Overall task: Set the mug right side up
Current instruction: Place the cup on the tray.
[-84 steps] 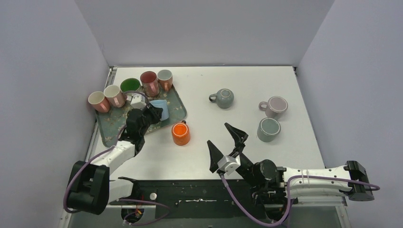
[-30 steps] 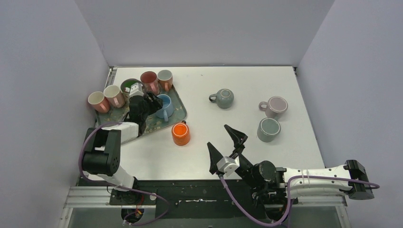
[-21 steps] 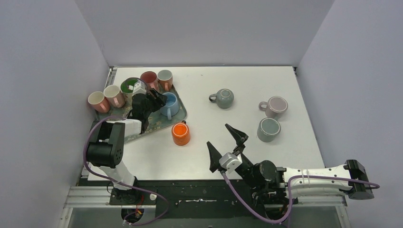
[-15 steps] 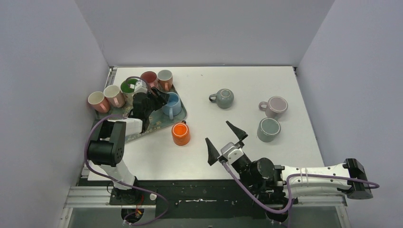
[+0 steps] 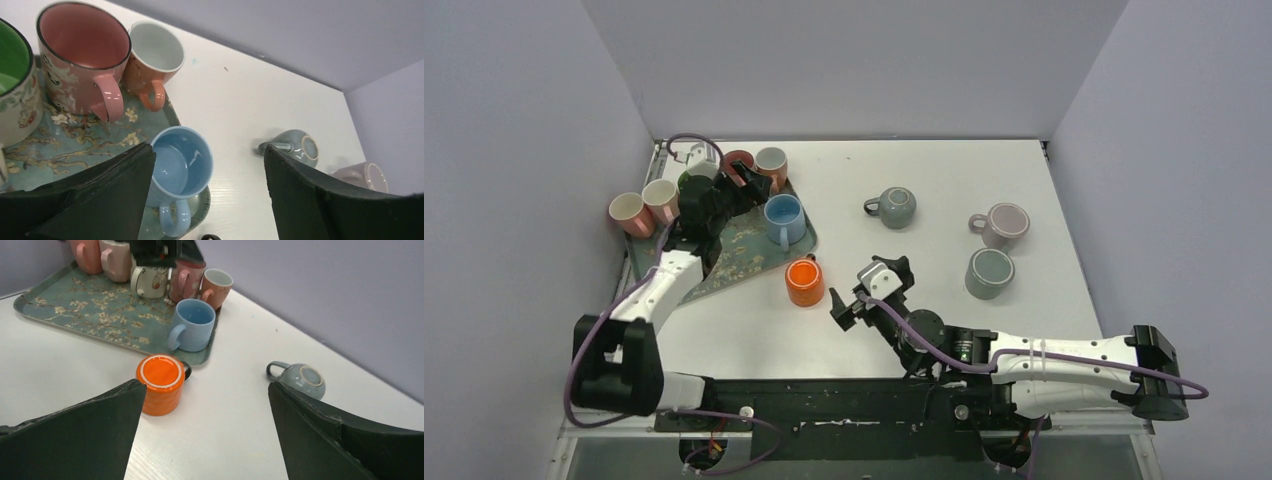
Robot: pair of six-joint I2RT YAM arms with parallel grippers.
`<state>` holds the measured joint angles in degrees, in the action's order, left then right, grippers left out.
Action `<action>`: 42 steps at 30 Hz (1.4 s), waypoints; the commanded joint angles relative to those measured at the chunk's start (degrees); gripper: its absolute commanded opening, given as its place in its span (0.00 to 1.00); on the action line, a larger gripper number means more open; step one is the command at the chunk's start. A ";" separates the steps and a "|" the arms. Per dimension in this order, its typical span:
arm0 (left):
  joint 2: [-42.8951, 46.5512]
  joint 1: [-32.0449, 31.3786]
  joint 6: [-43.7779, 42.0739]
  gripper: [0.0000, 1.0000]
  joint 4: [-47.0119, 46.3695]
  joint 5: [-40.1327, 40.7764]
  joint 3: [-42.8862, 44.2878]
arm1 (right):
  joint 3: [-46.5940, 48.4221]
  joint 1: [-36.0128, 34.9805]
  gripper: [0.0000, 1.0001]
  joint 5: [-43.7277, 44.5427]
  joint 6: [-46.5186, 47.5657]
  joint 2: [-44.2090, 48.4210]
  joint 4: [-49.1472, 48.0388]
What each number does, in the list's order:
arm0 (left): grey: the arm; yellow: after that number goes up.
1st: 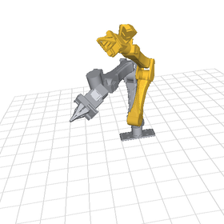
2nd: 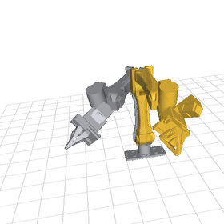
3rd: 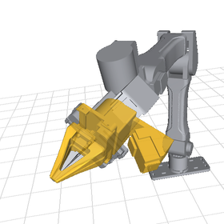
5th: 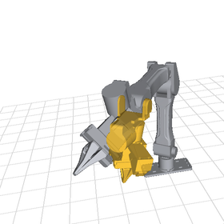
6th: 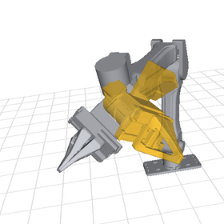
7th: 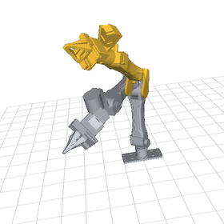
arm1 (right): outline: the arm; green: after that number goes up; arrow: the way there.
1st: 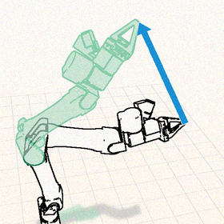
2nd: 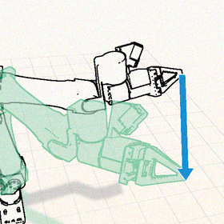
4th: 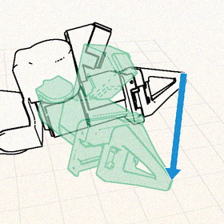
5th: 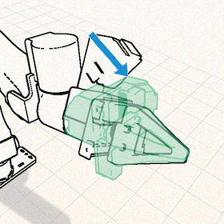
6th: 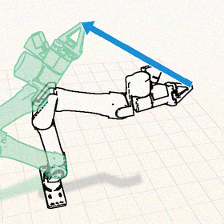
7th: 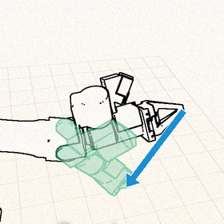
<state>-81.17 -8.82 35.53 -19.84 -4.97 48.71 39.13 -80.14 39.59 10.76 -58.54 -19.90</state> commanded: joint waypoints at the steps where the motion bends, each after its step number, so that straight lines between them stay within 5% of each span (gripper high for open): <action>1: 10.57 0.12 -8.48 0.81 13.97 1.96 2.77 | 4.40 1.33 1.00 -1.71 -14.10 -3.33 5.62; 5: 19.68 0.26 -12.95 0.85 19.56 2.00 -1.02 | 5.45 2.33 1.00 -0.61 -19.78 -6.97 6.04; 7: 23.86 0.29 -14.57 0.97 23.91 1.71 -2.85 | 5.81 2.98 1.00 -0.83 -22.38 -8.39 6.07; 11: 31.24 0.37 -19.73 0.97 30.41 0.86 -5.86 | 7.76 3.71 1.00 4.33 -35.01 -11.42 10.30; 21: 46.36 0.45 -24.51 0.97 33.20 7.99 -10.77 | 8.35 7.47 0.93 1.09 -44.62 -17.03 11.45; 26: 50.73 0.50 -24.54 0.97 33.48 10.81 -11.43 | 12.82 9.27 0.60 0.88 -50.76 -23.23 16.31; 32: 52.57 0.69 -24.64 0.97 34.38 14.13 -10.98 | 15.73 9.91 0.50 0.12 -54.83 -27.41 17.55; 35: 53.06 0.73 -24.48 0.97 34.51 14.33 -11.03 | 16.92 10.79 0.53 -2.87 -53.16 -29.74 15.62; 42: 53.47 0.82 -24.15 0.97 34.74 14.78 -11.15 | 19.00 13.57 0.84 -17.67 -31.72 -32.95 7.41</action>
<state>-28.29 -8.43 11.75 15.35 8.84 36.84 53.91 -68.38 29.89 -31.79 -90.61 -6.55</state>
